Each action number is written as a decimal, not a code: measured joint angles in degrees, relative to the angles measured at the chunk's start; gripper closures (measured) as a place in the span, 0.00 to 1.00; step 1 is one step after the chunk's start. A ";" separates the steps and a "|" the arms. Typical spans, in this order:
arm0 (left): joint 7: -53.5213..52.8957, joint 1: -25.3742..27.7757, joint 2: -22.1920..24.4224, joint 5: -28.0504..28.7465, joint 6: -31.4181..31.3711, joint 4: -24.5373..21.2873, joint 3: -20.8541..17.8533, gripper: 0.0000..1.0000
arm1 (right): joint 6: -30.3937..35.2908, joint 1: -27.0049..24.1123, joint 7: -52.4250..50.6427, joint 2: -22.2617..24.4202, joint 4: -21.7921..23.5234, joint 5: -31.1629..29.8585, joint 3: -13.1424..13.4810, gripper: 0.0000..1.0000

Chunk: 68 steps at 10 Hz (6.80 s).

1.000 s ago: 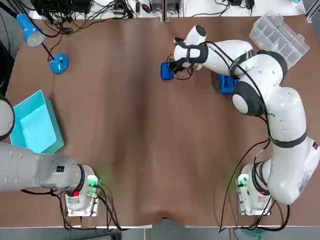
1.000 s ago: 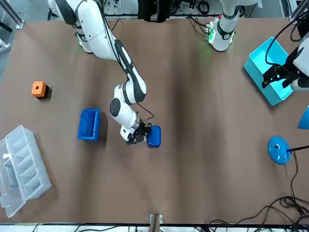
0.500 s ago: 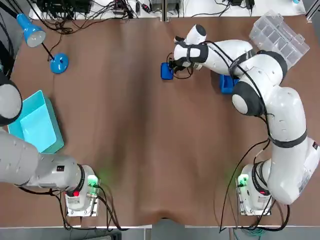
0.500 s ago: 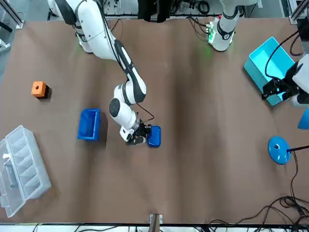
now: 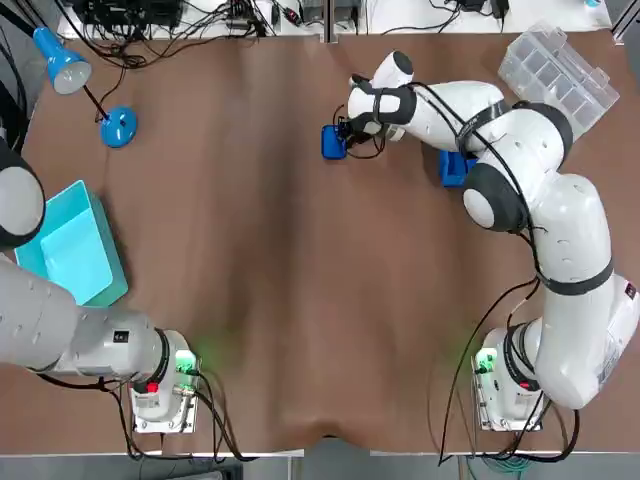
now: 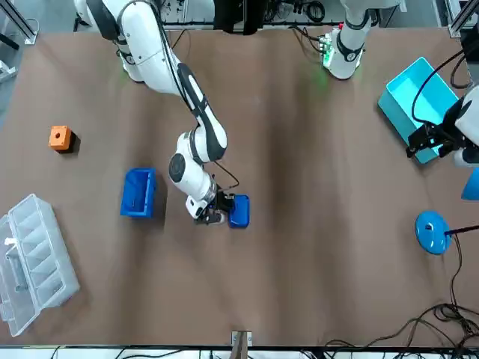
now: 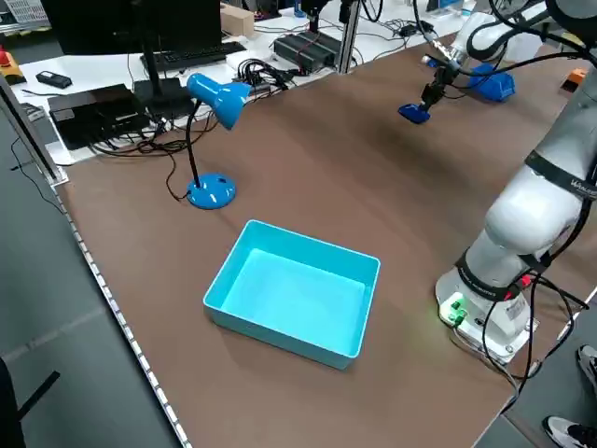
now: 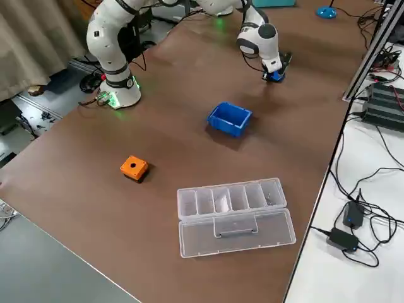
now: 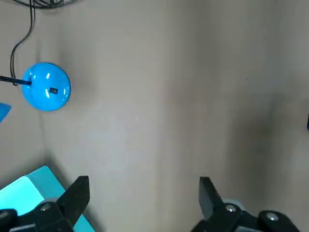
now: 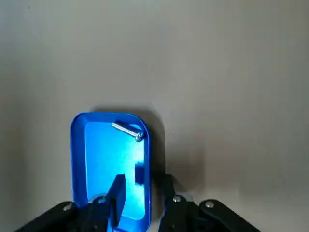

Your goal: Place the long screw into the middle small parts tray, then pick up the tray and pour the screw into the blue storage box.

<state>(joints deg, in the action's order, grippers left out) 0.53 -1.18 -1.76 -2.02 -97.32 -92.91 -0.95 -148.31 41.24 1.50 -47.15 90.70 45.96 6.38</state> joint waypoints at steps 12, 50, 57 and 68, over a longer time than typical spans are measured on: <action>-0.26 1.05 -0.26 0.00 2.07 0.67 0.31 0.00 | -1.36 0.29 0.18 -0.55 0.00 1.13 -0.10 0.86; -0.20 1.08 -0.26 0.00 2.12 0.94 0.51 0.00 | 35.81 -37.12 -35.63 26.15 15.57 -39.18 0.13 0.97; -0.16 1.08 -0.26 0.00 2.12 0.94 0.52 0.00 | 35.31 -33.76 -32.24 26.68 13.33 -49.74 0.11 0.97; -0.15 1.09 -0.26 0.00 2.12 0.94 0.56 0.00 | 36.72 -21.81 -4.69 27.10 13.23 -76.84 -0.40 0.97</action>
<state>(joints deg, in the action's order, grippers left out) 0.37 -0.09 -2.03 -2.02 -95.20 -91.97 -0.39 -111.58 19.43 -3.19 -20.04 103.92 -30.88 5.99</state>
